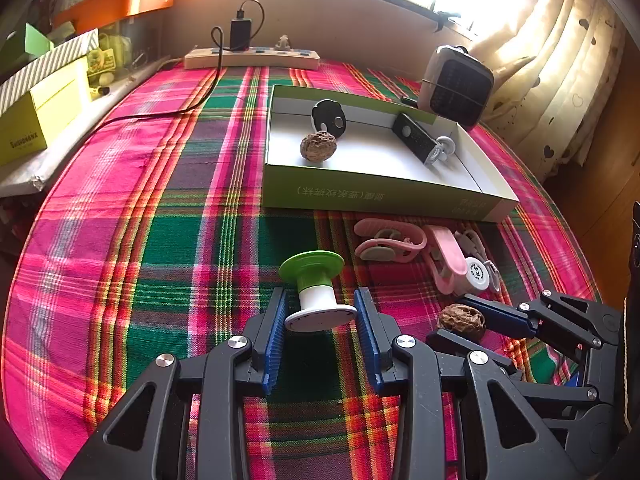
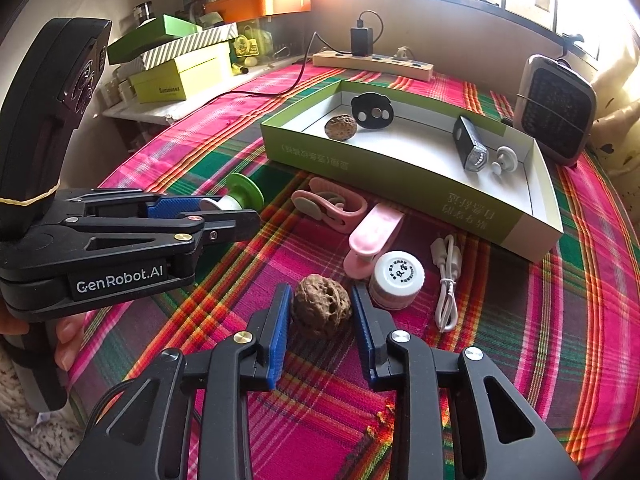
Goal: Organize objects
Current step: 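Lift the spool and the walnut off the cloth with both tools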
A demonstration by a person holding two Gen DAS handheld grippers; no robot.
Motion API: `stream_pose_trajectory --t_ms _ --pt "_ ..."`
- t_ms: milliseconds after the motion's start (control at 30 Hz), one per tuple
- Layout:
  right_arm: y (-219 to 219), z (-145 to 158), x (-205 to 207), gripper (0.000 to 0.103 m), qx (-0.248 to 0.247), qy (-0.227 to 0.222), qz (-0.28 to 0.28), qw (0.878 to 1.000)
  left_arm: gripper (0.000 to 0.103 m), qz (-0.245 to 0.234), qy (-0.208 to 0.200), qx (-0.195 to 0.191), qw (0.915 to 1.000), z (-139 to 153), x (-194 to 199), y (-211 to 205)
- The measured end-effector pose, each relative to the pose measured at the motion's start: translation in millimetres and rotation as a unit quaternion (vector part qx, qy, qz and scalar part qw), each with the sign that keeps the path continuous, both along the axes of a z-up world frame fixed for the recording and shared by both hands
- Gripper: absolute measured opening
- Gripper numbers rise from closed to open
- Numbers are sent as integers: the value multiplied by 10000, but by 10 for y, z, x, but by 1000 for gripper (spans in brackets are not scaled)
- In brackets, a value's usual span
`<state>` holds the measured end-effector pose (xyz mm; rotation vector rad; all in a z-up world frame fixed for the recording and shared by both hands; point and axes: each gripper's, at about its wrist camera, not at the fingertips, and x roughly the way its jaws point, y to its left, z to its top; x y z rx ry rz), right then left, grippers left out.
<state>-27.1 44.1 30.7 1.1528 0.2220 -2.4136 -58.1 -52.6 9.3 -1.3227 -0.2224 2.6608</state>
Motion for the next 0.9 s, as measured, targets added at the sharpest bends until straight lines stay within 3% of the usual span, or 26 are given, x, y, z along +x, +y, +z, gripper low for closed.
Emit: stream_pose_trajectory --t_ms 533,900 --pt "2 4 -1 31 -17 11 -8 10000 32 29 26 -341 9994 8 15 39" --pt "45 91 16 31 -126 117 -40 9998 32 -4 298 -560 9980 148 80 89"
